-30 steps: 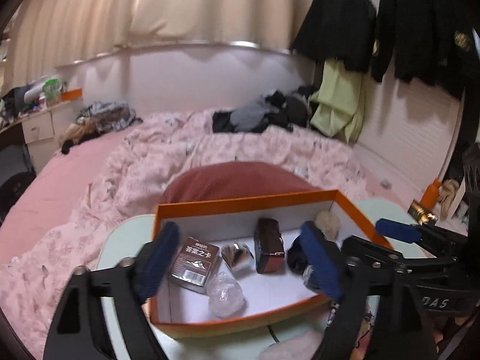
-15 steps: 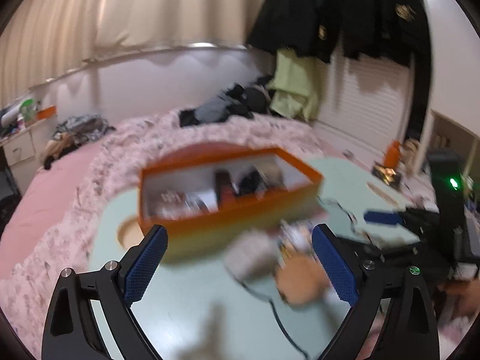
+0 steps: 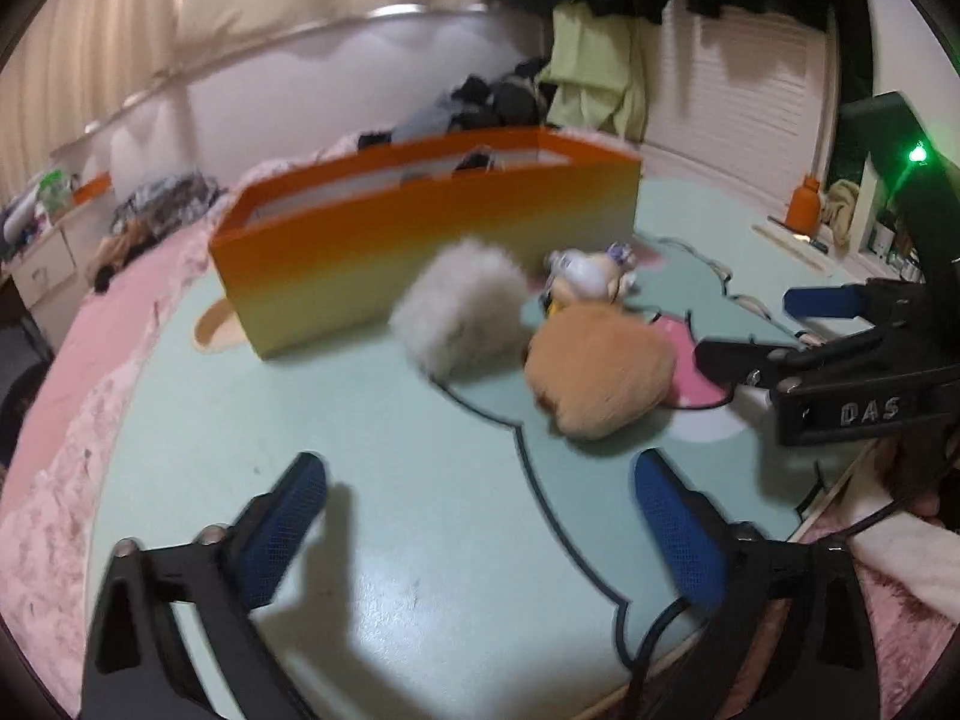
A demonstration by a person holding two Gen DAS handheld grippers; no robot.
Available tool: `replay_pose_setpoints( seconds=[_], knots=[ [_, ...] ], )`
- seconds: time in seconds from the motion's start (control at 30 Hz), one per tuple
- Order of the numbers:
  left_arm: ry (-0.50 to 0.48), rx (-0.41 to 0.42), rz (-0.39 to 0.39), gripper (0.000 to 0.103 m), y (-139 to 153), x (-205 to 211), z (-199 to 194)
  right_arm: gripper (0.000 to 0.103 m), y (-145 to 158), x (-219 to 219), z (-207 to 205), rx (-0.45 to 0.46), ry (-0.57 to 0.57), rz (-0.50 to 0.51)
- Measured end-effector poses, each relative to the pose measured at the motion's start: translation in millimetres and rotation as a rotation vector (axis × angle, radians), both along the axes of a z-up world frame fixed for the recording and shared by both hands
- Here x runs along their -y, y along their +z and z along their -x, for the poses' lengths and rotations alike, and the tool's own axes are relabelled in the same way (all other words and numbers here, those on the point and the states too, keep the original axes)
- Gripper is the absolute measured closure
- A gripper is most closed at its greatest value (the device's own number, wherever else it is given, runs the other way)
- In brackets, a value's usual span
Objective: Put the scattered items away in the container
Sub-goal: 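Pull both grippers back from the box toward the table items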
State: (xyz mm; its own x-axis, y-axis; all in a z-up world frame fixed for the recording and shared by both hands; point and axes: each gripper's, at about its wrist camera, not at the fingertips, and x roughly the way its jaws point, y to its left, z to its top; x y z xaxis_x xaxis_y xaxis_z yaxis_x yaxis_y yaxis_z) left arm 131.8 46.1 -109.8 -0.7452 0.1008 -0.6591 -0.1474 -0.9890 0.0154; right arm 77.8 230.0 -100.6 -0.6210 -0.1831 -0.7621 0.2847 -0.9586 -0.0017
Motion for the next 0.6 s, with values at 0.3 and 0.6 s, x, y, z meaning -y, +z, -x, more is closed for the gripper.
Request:
replay_pose_setpoints(
  seconds=[0.3,0.6],
  knots=[
    [-0.006,0.004,-0.008,0.000,-0.9,-2.1,-0.8,0.000,-0.3,-1.5,0.6,-0.009,0.005,0.004],
    [-0.007,0.004,-0.009,0.000,-0.6,-1.7,-0.2,0.014,19.0,-15.6,-1.7,-0.051,0.045,0.218]
  ],
)
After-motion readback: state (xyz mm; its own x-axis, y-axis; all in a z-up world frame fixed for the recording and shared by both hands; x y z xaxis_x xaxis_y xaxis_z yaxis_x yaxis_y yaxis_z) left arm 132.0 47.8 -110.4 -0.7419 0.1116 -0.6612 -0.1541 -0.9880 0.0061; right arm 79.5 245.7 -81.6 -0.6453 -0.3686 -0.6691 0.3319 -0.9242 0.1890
